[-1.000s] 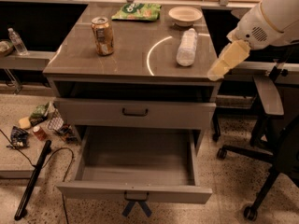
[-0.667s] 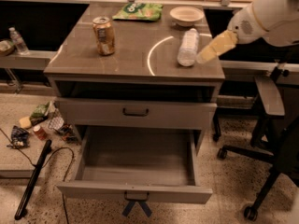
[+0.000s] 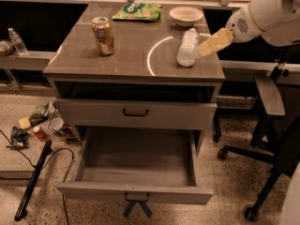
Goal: Place blue plastic bottle into middle drawer
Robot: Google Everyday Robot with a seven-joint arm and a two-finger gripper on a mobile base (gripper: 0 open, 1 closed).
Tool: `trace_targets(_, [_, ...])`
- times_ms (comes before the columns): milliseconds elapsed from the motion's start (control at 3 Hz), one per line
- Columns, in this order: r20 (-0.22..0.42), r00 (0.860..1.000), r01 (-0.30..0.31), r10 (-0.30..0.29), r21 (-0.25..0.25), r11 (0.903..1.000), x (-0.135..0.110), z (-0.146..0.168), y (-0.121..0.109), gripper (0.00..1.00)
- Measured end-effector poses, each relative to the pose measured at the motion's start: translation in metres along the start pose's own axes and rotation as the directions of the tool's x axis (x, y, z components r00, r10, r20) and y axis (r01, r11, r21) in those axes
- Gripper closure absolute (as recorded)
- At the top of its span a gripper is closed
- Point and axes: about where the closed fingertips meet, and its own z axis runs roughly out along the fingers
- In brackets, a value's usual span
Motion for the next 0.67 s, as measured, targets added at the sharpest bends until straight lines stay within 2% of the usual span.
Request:
trace_targets(333, [-0.003,0.999,-0.035,0.035,0.035,0.9988,-0.002,0.009,-0.004,0.00])
trace_targets(667, [-0.032,0.995,-0.090,0.096,0.158,0.9833,-0.013,0.025,-0.022,0.00])
